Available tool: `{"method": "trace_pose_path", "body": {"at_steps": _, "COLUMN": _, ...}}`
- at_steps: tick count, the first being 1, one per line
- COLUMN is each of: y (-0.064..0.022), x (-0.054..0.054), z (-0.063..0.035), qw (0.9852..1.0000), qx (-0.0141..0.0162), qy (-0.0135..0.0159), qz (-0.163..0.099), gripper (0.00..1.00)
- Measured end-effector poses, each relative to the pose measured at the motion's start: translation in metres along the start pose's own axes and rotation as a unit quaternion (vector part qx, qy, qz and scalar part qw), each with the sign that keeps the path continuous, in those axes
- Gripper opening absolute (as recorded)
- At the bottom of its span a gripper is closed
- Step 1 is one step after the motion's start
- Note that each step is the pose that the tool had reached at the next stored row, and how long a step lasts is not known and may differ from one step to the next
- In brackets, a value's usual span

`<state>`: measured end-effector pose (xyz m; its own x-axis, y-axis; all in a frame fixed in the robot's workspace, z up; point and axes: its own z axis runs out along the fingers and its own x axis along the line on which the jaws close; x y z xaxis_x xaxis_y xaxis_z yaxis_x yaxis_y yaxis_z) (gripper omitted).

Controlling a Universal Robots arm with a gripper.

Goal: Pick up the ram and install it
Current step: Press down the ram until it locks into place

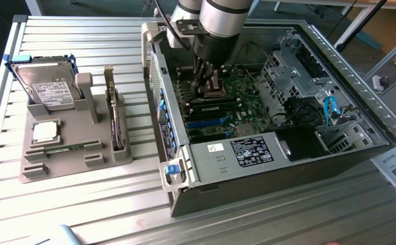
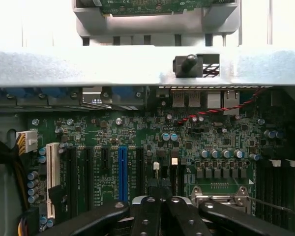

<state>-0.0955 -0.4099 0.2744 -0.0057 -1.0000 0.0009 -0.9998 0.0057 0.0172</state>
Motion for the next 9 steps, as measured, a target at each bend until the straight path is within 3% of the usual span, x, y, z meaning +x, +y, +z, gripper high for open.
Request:
{"method": "trace_pose_path", "body": {"at_steps": 6, "y": -0.0002, "x": 0.0000, "z": -0.0003, "qw": 1.0000, "qx": 0.0000, "qy": 0.0001, "qz": 0.000, "gripper": 0.11}}
{"method": "trace_pose_path", "body": {"at_steps": 9, "y": -0.0046, "x": 0.0000, "z": -0.0004, "qw": 1.0000, "qx": 0.0000, "qy": 0.0002, "qz": 0.000, "gripper": 0.11}}
